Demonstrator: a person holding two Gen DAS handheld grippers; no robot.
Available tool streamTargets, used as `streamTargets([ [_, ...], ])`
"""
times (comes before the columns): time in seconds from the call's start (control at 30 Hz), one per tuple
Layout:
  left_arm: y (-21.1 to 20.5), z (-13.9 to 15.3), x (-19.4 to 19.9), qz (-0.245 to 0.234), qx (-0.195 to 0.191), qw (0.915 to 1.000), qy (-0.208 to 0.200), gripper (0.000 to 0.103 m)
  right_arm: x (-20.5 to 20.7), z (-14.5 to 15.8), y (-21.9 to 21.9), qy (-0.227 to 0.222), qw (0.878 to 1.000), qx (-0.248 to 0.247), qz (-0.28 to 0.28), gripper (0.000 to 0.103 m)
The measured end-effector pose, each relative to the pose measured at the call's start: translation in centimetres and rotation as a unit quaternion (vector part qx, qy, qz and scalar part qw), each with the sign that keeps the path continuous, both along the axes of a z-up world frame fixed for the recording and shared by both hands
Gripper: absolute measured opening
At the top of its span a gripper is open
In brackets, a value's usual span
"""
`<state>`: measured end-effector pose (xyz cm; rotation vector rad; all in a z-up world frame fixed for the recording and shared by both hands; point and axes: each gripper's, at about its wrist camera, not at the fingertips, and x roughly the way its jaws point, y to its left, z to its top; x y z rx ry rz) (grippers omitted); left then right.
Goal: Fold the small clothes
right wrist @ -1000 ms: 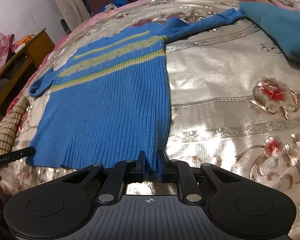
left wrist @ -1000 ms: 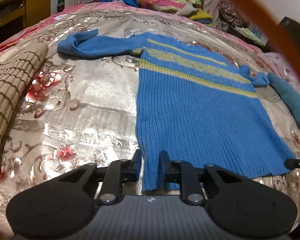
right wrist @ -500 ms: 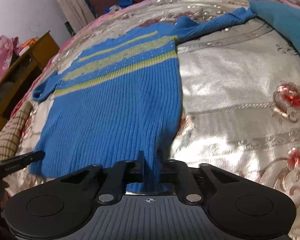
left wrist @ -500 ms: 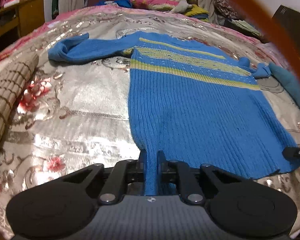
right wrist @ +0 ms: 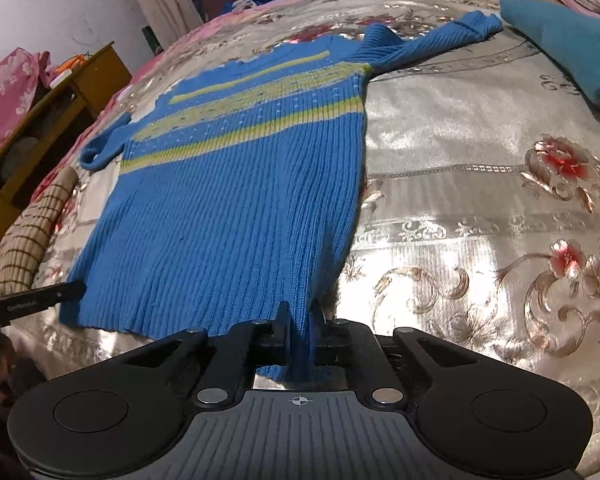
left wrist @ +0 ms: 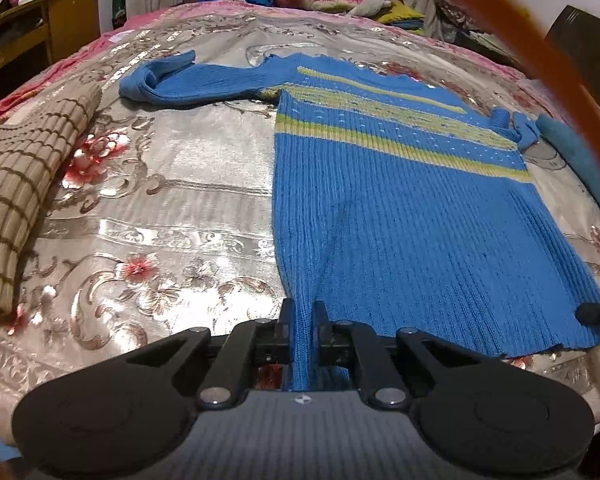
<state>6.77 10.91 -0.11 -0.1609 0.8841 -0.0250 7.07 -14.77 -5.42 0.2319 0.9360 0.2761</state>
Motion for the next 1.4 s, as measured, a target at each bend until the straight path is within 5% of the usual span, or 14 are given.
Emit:
streamTargets([
  [0.43, -1.0, 3.2, -0.2, 0.016, 0.039, 0.9980, -0.047, 0.016, -1.1, 2.3, -1.5, -0.055, 0.998, 0.009, -0.031, 0.016],
  [0.8, -1.8, 1.0, -0.1, -0.002, 0.058, 0.9983, 0.007, 0.017, -0.2, 0.0, 0.2, -0.024, 1.000, -0.010, 0.001, 0.019],
  [1.03, -1.5, 3.0, 0.2, 0.012, 0.045, 0.9988, -0.017, 0.018, 0.8, 1.9, -1.6, -0.037, 0.999, 0.004, -0.015, 0.020],
  [1.4, -6.8, 3.3, 7.7, -0.087, 0.002, 0.9953, -0.044, 0.024, 7.5, 3.4, -4.4, -0.043, 0.996, -0.004, -0.082, 0.020],
])
